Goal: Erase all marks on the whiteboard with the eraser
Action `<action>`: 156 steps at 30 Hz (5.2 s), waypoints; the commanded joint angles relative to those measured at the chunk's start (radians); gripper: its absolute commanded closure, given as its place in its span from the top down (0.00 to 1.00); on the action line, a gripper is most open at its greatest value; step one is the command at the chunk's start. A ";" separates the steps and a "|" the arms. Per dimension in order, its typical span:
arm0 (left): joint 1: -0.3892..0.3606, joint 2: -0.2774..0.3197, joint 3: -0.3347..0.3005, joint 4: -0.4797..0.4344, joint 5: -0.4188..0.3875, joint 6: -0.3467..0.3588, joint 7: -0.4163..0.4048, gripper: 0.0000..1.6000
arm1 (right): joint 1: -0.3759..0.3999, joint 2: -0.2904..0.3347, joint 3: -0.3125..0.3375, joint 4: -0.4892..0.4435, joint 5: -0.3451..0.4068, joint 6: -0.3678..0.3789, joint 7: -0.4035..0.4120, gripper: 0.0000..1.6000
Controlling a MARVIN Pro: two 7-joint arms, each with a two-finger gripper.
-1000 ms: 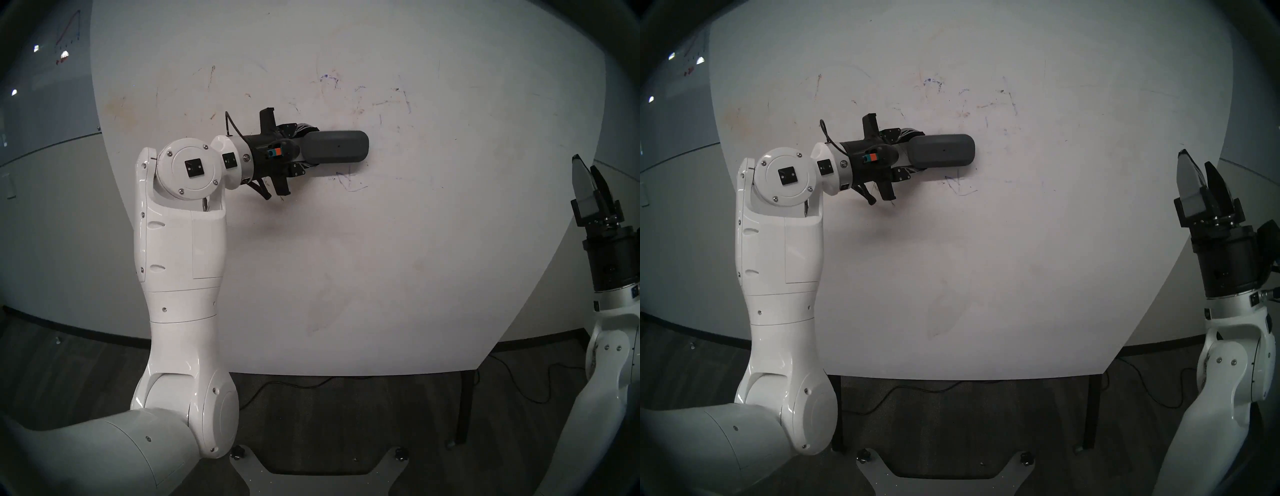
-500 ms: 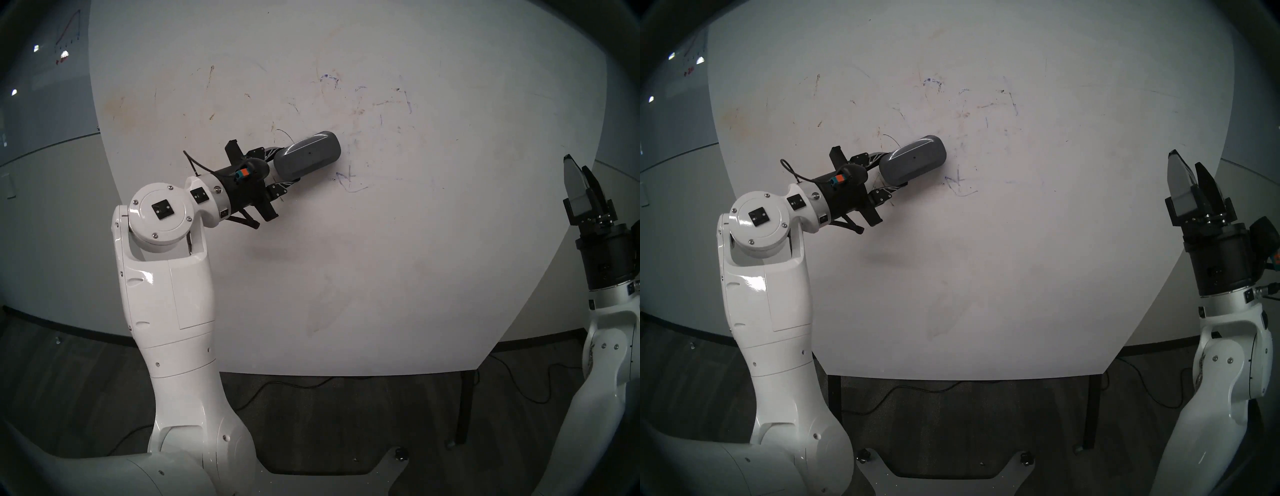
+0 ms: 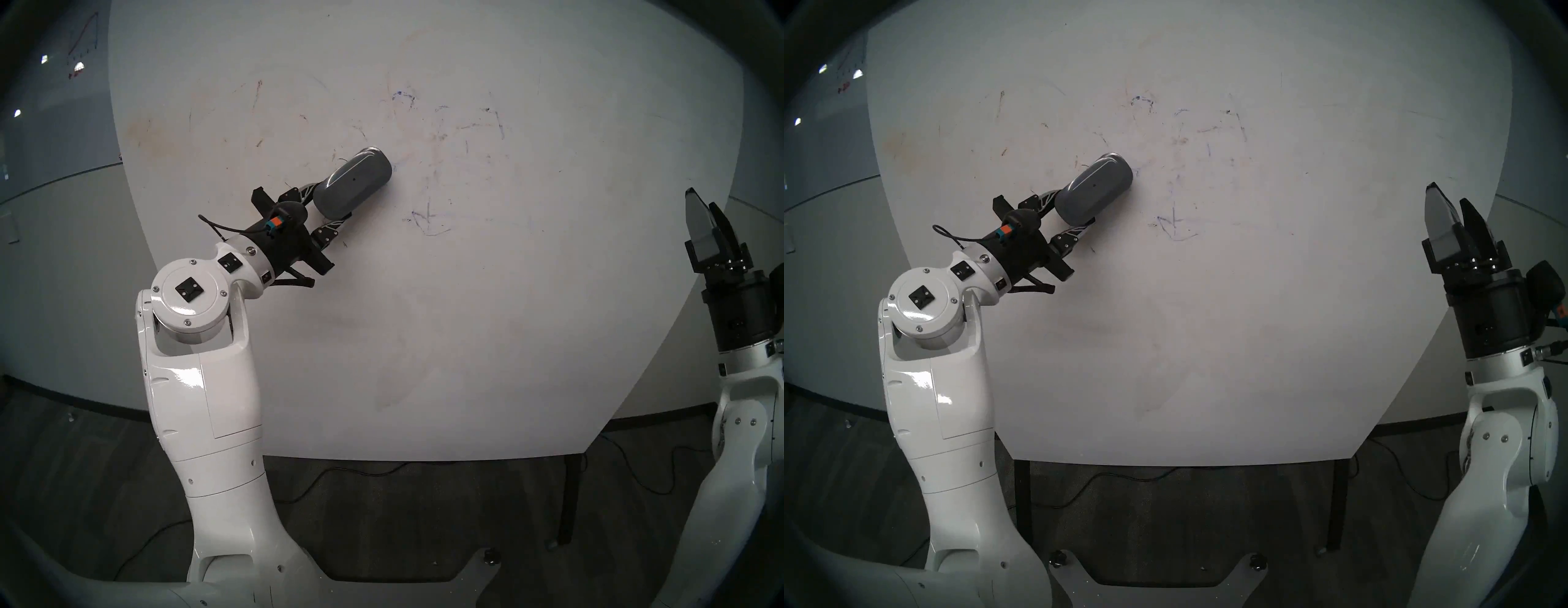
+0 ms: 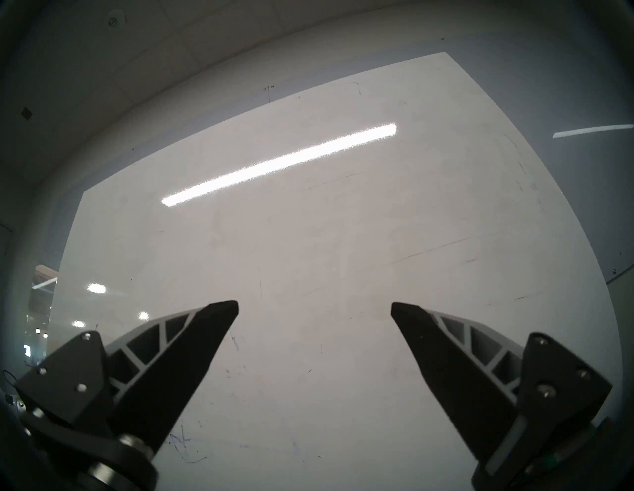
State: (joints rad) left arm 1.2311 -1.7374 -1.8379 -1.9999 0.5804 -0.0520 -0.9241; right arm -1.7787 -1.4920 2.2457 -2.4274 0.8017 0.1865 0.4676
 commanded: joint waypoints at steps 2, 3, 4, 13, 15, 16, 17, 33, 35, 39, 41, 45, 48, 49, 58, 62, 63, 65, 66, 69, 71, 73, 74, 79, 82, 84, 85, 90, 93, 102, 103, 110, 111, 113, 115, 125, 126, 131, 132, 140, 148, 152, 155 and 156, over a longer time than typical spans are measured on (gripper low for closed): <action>0.019 0.003 0.000 0.008 -0.020 -0.033 0.135 0.00 | 0.007 0.004 0.000 -0.016 -0.001 -0.006 0.002 1.00; 0.025 0.005 -0.001 0.012 -0.012 -0.045 0.156 0.00 | 0.007 0.005 0.000 -0.016 -0.001 -0.006 0.002 1.00; 0.028 0.007 -0.003 0.016 -0.015 -0.048 0.169 0.00 | 0.008 0.006 -0.001 -0.016 -0.001 -0.006 0.001 1.00; 0.052 0.016 -0.008 0.041 -0.033 -0.050 0.318 0.00 | 0.009 0.008 -0.004 -0.016 -0.004 -0.006 0.000 1.00; 0.053 0.015 -0.013 0.045 -0.040 -0.047 0.338 0.00 | 0.009 0.008 -0.005 -0.016 -0.004 -0.006 -0.001 1.00; 0.054 0.016 -0.013 0.044 -0.046 -0.041 0.349 0.00 | 0.009 0.008 -0.005 -0.016 -0.005 -0.006 -0.001 1.00; 0.053 0.015 -0.014 0.042 -0.056 -0.034 0.364 0.00 | 0.009 0.008 -0.005 -0.016 -0.005 -0.006 -0.001 1.00; 0.076 0.030 -0.008 0.033 -0.116 0.035 0.441 0.00 | 0.011 0.009 -0.009 -0.016 -0.007 -0.012 0.002 1.00; 0.079 0.031 -0.005 0.031 -0.123 0.044 0.451 0.00 | 0.012 0.010 -0.009 -0.016 -0.006 -0.014 0.004 1.00; 0.090 0.037 0.003 0.030 -0.141 0.065 0.484 0.00 | 0.015 0.011 -0.009 -0.016 -0.004 -0.016 0.007 1.00; 0.096 0.040 0.010 0.032 -0.148 0.074 0.506 0.00 | 0.016 0.011 -0.008 -0.016 -0.004 -0.017 0.010 1.00; 0.102 0.044 0.024 0.034 -0.178 0.100 0.552 0.00 | 0.015 0.011 -0.007 -0.016 -0.002 -0.018 0.014 1.00; 0.107 0.046 0.033 0.037 -0.211 0.129 0.582 0.00 | 0.014 0.010 -0.005 -0.016 0.000 -0.020 0.018 1.00; 0.111 0.049 0.039 0.035 -0.217 0.137 0.592 0.00 | 0.014 0.010 -0.005 -0.016 0.000 -0.020 0.020 1.00; 0.123 0.056 0.077 0.030 -0.293 0.214 0.681 0.00 | 0.015 0.010 0.001 -0.016 0.004 -0.021 0.030 1.00; 0.128 0.058 0.092 0.029 -0.321 0.243 0.711 0.00 | 0.015 0.009 0.004 -0.016 0.006 -0.022 0.033 1.00; 0.129 0.059 0.096 0.030 -0.327 0.250 0.717 0.00 | 0.015 0.008 0.005 -0.016 0.006 -0.022 0.034 1.00; 0.130 0.061 0.102 0.027 -0.338 0.261 0.731 0.00 | 0.014 0.008 0.007 -0.016 0.007 -0.022 0.036 1.00; 0.131 0.061 0.107 0.023 -0.341 0.265 0.736 0.00 | 0.014 0.008 0.008 -0.016 0.007 -0.023 0.036 1.00; 0.130 0.062 0.118 0.017 -0.363 0.286 0.753 0.00 | 0.014 0.007 0.010 -0.016 0.008 -0.023 0.039 1.00; 0.129 0.062 0.127 0.014 -0.368 0.297 0.766 0.00 | 0.013 0.007 0.012 -0.016 0.010 -0.022 0.041 1.00; 0.128 0.061 0.133 0.011 -0.383 0.315 0.778 0.00 | 0.013 0.006 0.013 -0.016 0.011 -0.023 0.042 1.00; 0.128 0.062 0.137 0.011 -0.385 0.320 0.783 0.00 | 0.013 0.006 0.013 -0.016 0.011 -0.023 0.043 1.00; 0.129 0.064 0.155 0.009 -0.421 0.359 0.814 0.00 | 0.013 0.004 0.016 -0.016 0.012 -0.022 0.047 1.00; 0.132 0.066 0.165 0.007 -0.428 0.369 0.825 0.00 | 0.013 0.001 0.017 -0.016 0.013 -0.023 0.048 1.00; 0.134 0.068 0.170 0.003 -0.432 0.375 0.833 0.00 | 0.013 0.000 0.018 -0.016 0.012 -0.022 0.049 1.00; 0.136 0.069 0.173 0.001 -0.434 0.379 0.837 0.00 | 0.013 0.000 0.018 -0.016 0.012 -0.022 0.049 1.00; 0.145 0.074 0.178 -0.010 -0.440 0.394 0.844 0.00 | 0.014 -0.004 0.018 -0.016 0.012 -0.021 0.052 1.00; 0.151 0.077 0.179 -0.021 -0.449 0.402 0.842 0.09 | 0.014 -0.006 0.018 -0.016 0.012 -0.020 0.053 1.00; 0.164 0.081 0.184 -0.055 -0.470 0.429 0.834 0.35 | 0.016 -0.009 0.015 -0.016 0.009 -0.018 0.055 1.00; 0.164 0.081 0.184 -0.056 -0.471 0.431 0.833 0.36 | 0.016 -0.010 0.015 -0.016 0.009 -0.018 0.055 1.00; 0.144 0.084 0.176 -0.033 -0.471 0.440 0.840 0.36 | 0.017 -0.010 0.017 -0.016 0.006 -0.018 0.056 1.00; 0.138 0.086 0.174 -0.028 -0.471 0.442 0.840 0.36 | 0.017 -0.010 0.018 -0.016 0.007 -0.018 0.057 1.00; 0.122 0.081 0.167 -0.016 -0.474 0.447 0.848 0.37 | 0.016 -0.011 0.023 -0.016 0.007 -0.019 0.057 1.00; 0.106 0.084 0.164 -0.005 -0.471 0.450 0.852 0.65 | 0.016 -0.011 0.027 -0.016 0.008 -0.019 0.059 1.00; 0.073 0.084 0.158 0.016 -0.488 0.459 0.852 0.76 | 0.016 -0.015 0.036 -0.016 0.010 -0.019 0.064 1.00; 0.073 0.085 0.159 0.015 -0.490 0.460 0.850 0.77 | 0.016 -0.016 0.036 -0.016 0.010 -0.019 0.065 1.00; 0.073 0.081 0.160 0.004 -0.497 0.468 0.848 1.00 | 0.019 -0.015 0.036 -0.016 0.011 -0.019 0.068 1.00; 0.074 0.083 0.162 -0.001 -0.499 0.469 0.845 1.00 | 0.020 -0.015 0.035 -0.016 0.011 -0.018 0.069 1.00; 0.080 0.084 0.167 -0.016 -0.503 0.477 0.842 1.00 | 0.022 -0.018 0.034 -0.016 0.011 -0.019 0.072 1.00; 0.108 0.084 0.193 -0.061 -0.523 0.497 0.818 1.00 | 0.023 -0.021 0.034 -0.016 0.011 -0.021 0.077 1.00; 0.117 0.091 0.204 -0.075 -0.521 0.499 0.809 1.00 | 0.024 -0.022 0.034 -0.016 0.012 -0.022 0.080 1.00; 0.123 0.094 0.210 -0.082 -0.520 0.499 0.803 1.00 | 0.025 -0.023 0.034 -0.016 0.012 -0.022 0.082 1.00; 0.124 0.094 0.211 -0.084 -0.521 0.500 0.802 1.00 | 0.025 -0.023 0.035 -0.016 0.011 -0.022 0.082 1.00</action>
State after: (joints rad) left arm 1.3623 -1.6501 -1.6517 -2.0533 0.0622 0.4506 -0.1010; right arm -1.7596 -1.5159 2.2794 -2.4276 0.8114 0.1687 0.5496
